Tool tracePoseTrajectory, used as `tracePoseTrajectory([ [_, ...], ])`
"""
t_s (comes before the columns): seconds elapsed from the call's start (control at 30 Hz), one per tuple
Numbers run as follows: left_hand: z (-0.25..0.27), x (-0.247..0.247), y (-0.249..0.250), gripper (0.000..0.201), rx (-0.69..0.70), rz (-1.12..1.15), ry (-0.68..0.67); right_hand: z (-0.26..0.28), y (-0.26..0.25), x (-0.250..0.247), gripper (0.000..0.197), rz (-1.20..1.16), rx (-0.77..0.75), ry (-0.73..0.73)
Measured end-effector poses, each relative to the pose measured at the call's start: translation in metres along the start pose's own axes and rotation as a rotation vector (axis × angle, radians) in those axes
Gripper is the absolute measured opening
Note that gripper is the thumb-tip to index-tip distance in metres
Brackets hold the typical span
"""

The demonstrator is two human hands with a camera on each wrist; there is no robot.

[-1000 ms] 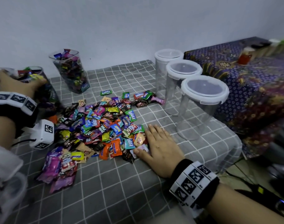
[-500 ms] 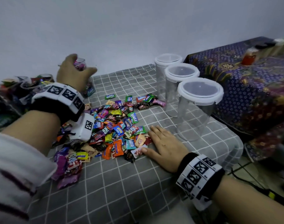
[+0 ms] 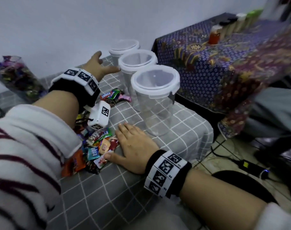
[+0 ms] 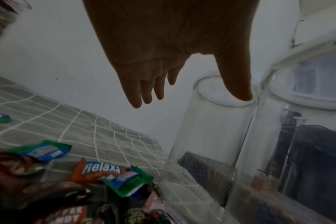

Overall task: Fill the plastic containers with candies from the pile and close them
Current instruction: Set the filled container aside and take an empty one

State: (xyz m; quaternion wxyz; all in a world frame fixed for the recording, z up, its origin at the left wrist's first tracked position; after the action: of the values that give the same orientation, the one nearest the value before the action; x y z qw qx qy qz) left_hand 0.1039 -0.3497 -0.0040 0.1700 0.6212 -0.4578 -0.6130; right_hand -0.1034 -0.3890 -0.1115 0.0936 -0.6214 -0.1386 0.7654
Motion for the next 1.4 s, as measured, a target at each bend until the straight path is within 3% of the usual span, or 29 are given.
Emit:
tracePoseTrajectory([
  [0.1,-0.013,0.014,-0.009,0.129,0.014,0.024,-0.11,-0.001,0.0,0.001,0.089,-0.006,-0.005,0.003],
  [0.23,-0.016,0.026,-0.013,0.094,0.017,0.063,-0.108,-0.002,0.0,0.003,0.089,-0.014,-0.011,0.001],
  [0.37,-0.023,0.034,-0.009,0.053,0.088,-0.115,-0.099,-0.003,0.0,0.002,0.087,-0.019,-0.011,0.021],
  [0.5,-0.028,0.04,-0.01,0.047,0.113,-0.111,-0.085,-0.002,0.0,0.002,0.088,-0.018,-0.001,0.013],
  [0.63,-0.02,0.027,-0.017,0.057,0.04,0.053,0.088,-0.003,0.001,0.003,0.088,-0.03,0.005,0.007],
  [0.77,0.001,-0.006,-0.016,0.067,0.051,0.143,0.27,-0.002,0.001,0.001,0.087,-0.01,0.01,0.005],
  [1.03,0.074,-0.089,-0.01,0.071,0.116,0.324,0.463,-0.002,0.0,-0.001,0.085,0.018,0.007,0.035],
  [1.17,0.126,-0.12,-0.003,0.038,0.16,0.317,0.494,-0.003,0.0,0.0,0.085,0.033,0.01,0.036],
  [1.27,0.175,-0.134,0.003,0.017,0.176,0.268,0.498,-0.004,-0.002,0.002,0.097,0.061,0.007,0.049],
  [1.4,0.231,-0.137,0.003,0.042,0.174,0.311,0.444,-0.005,-0.003,0.002,0.119,0.102,-0.003,0.08],
])
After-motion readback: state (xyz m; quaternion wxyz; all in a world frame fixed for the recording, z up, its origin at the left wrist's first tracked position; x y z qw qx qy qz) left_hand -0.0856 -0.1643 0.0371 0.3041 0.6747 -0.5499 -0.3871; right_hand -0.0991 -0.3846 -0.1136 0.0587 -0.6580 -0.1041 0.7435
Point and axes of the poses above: each hand's wrist, its own z-axis away from the middle knuckle, its own x-axis out of the palm, y = z × x, the point moved 8 cm from there along -z, towards the middle knuckle, and after that the axes turned 13 degrees about x, right-handed, at the moved point
